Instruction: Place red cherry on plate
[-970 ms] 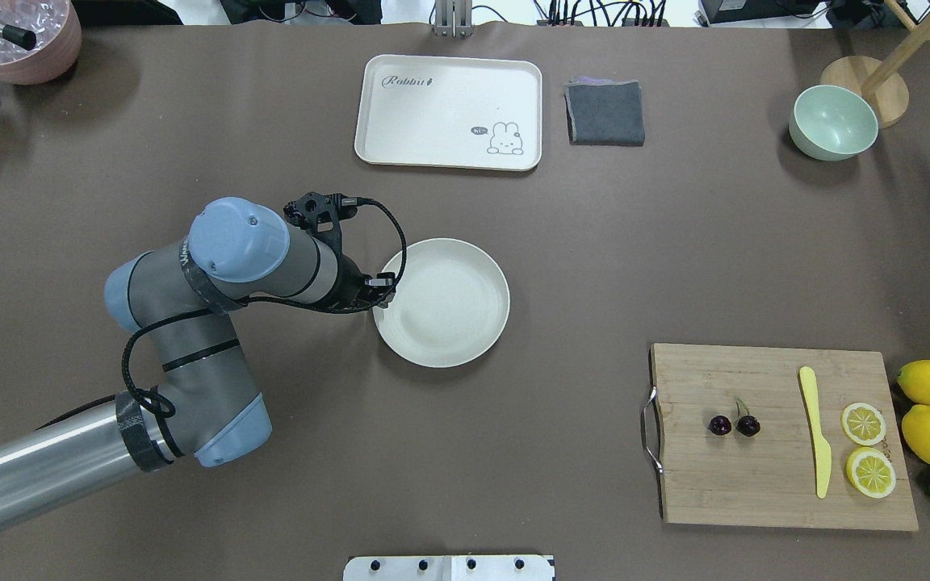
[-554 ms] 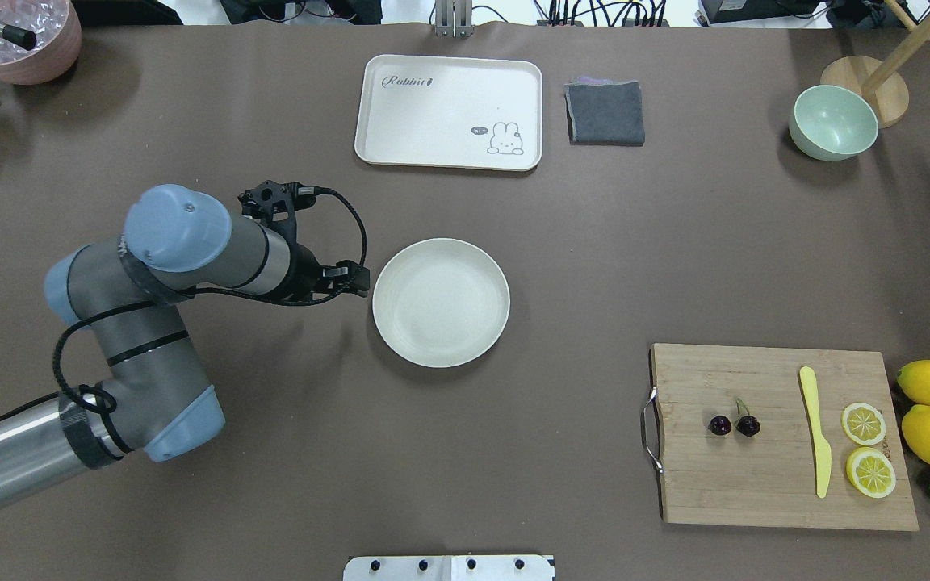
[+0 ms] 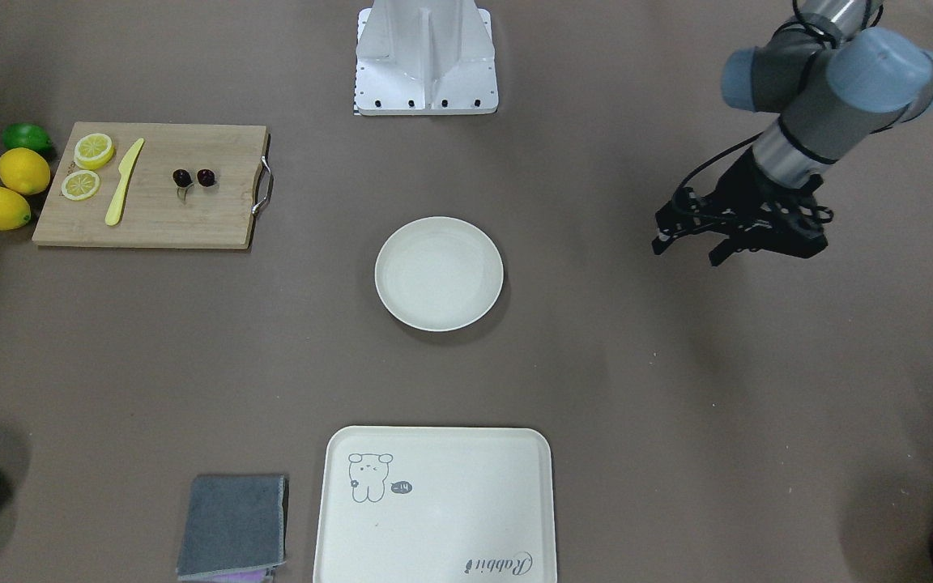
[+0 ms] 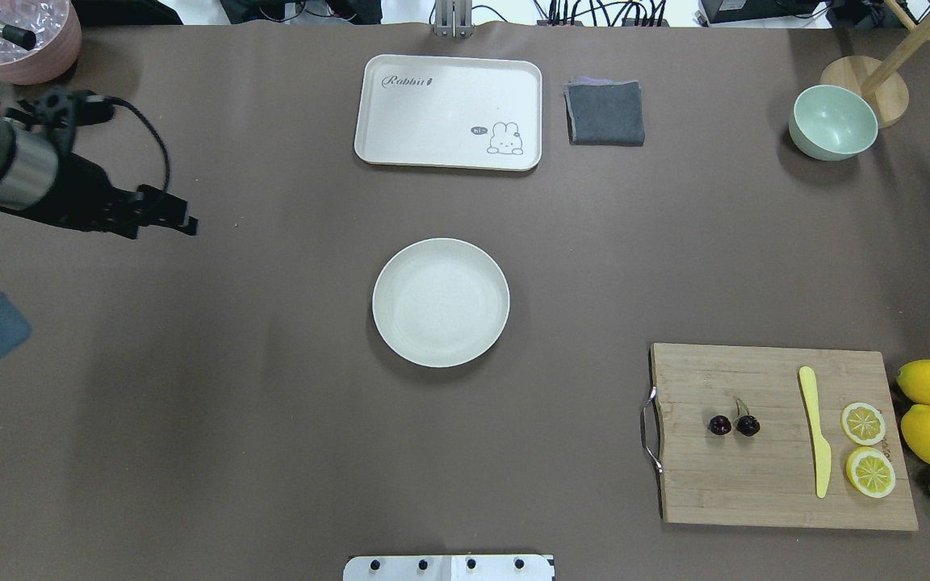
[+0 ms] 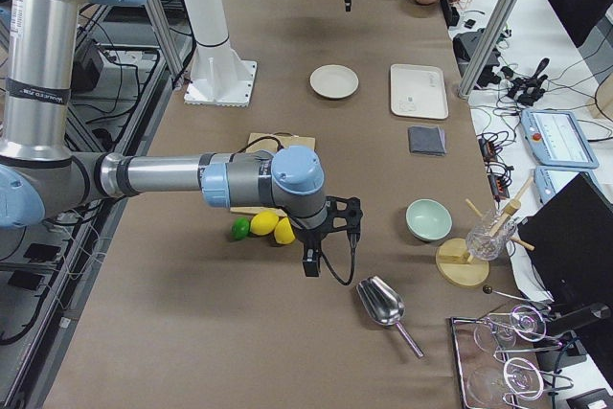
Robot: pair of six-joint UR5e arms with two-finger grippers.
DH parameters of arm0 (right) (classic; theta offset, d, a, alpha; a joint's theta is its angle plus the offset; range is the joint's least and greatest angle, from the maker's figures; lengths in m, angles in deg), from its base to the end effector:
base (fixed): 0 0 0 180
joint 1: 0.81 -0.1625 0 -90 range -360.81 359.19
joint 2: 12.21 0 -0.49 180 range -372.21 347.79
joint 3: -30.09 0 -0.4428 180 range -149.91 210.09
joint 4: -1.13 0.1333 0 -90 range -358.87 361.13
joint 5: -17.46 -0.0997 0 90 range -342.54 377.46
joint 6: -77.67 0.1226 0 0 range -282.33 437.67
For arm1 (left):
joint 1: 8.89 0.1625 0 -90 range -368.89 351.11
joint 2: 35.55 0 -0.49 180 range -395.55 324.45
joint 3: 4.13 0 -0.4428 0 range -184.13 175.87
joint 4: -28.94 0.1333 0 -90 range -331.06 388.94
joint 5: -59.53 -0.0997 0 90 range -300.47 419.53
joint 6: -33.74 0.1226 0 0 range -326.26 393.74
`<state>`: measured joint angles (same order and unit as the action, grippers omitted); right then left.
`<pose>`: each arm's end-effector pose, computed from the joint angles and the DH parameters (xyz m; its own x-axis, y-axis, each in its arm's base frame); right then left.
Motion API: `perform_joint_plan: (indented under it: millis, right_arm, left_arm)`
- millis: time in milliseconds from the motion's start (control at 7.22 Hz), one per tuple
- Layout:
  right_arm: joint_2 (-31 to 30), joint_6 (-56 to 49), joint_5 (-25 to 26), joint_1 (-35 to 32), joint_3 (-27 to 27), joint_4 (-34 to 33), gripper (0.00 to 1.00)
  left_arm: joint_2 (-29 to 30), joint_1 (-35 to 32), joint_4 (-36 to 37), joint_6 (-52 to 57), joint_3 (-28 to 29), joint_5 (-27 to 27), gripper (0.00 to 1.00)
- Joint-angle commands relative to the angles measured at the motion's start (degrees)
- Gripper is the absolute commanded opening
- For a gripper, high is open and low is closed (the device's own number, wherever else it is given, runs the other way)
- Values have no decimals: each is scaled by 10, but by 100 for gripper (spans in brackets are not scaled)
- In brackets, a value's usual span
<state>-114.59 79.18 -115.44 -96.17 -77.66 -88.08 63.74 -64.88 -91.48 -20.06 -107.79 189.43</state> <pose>0.0912 -0.4380 0.6783 0.7335 0.0218 0.6794 -0.1122 0.9896 0.0894 0.3025 -0.5460 0.4495 0.4748 0.1063 -0.8736 0.0837 0.9827 0.1651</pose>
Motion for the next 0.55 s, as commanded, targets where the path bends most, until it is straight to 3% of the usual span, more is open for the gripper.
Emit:
perform_joint_plan:
  millis: [0,416]
  right_arm:
    - [-1,0,-12,0,0,0,100]
    - [-1,0,-11,0,4,0,100]
  left_arm:
    - [-108,-123,0,161,-12,82,98]
    - [-221,-231,3,397,27,78,98]
